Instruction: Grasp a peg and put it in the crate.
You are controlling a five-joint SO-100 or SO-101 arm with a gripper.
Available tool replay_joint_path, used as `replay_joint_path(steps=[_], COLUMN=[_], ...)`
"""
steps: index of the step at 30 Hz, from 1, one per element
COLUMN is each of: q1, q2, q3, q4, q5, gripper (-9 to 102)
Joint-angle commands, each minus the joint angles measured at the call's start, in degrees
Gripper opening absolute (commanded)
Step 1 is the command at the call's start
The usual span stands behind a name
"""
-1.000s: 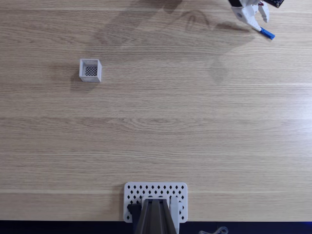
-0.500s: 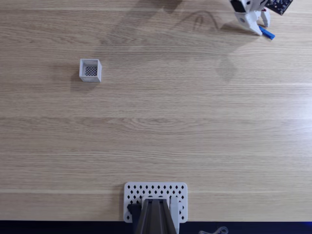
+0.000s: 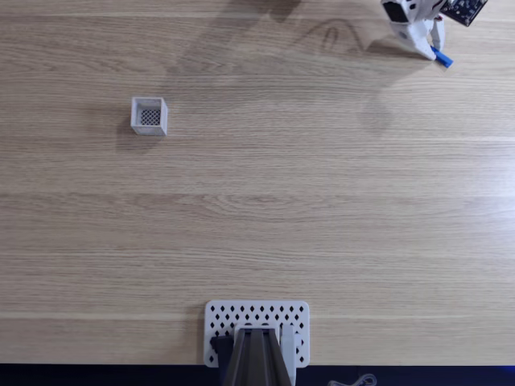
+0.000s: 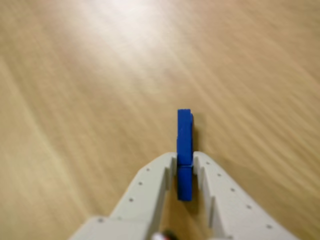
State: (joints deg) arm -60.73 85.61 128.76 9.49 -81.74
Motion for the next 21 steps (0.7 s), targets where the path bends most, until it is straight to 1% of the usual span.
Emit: replay_joint_path(steps=[1, 6, 10, 15, 18, 21], q1=[5.54, 16.17, 29.53, 46.76, 56.34, 63.98], q2=[11.6, 29.79, 40.87, 45.62, 45.97, 45.88], q3=[4.13, 18.54, 30.32, 38.67, 40.87, 42.01], q4=[-4.57, -16.0, -24.7, -34.63, -40.08, -44.65], q5=[-0.35, -0.44, -0.62, -0.62, -0.62, -0.62], gripper=[-1, 0, 0, 0, 0, 0])
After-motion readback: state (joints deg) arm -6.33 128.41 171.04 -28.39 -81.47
